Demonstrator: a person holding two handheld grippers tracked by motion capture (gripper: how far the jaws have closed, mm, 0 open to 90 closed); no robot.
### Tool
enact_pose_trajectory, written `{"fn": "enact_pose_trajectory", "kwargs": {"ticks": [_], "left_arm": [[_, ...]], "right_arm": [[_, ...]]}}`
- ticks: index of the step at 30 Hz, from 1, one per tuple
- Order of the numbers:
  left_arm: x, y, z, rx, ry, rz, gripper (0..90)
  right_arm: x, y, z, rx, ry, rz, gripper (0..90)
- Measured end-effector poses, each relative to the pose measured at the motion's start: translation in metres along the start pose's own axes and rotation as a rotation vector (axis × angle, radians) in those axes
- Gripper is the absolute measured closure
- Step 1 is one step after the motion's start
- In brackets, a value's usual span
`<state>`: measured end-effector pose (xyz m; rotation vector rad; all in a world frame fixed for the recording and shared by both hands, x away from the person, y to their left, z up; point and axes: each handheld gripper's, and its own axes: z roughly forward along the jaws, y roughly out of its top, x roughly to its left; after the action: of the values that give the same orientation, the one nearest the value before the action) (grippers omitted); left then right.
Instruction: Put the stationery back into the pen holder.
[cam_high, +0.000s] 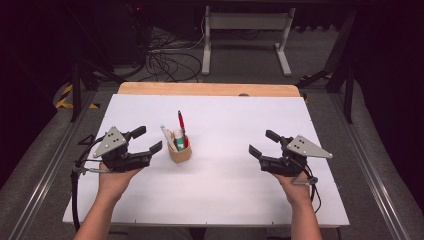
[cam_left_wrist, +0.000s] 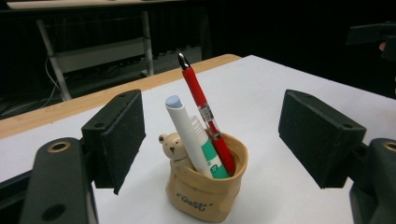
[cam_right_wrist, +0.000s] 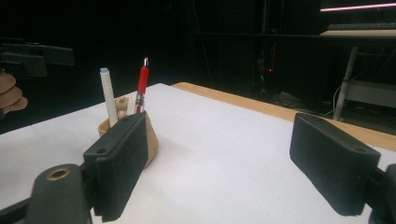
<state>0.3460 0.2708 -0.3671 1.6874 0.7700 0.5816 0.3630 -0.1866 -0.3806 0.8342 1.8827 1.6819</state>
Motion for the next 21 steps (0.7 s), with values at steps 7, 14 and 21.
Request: {"fn": "enact_pose_trajectory", "kwargs": {"ticks": [7,14,21], "left_arm": [[0.001,-0.002,-0.009,0.0,-0.012,0.008,20.3],[0.002,-0.003,-0.017,-0.01,-0.008,0.022,18.9],[0.003,-0.006,-0.021,-0.012,-0.004,0.02,18.3]], "right_arm": [[-0.001,0.0,-0.001,-0.001,0.0,0.0,20.1],[-0.002,0.001,-0.003,-0.003,0.003,0.002,19.9],[-0.004,0.001,-0.005,-0.005,0.006,0.0,19.2]]}}
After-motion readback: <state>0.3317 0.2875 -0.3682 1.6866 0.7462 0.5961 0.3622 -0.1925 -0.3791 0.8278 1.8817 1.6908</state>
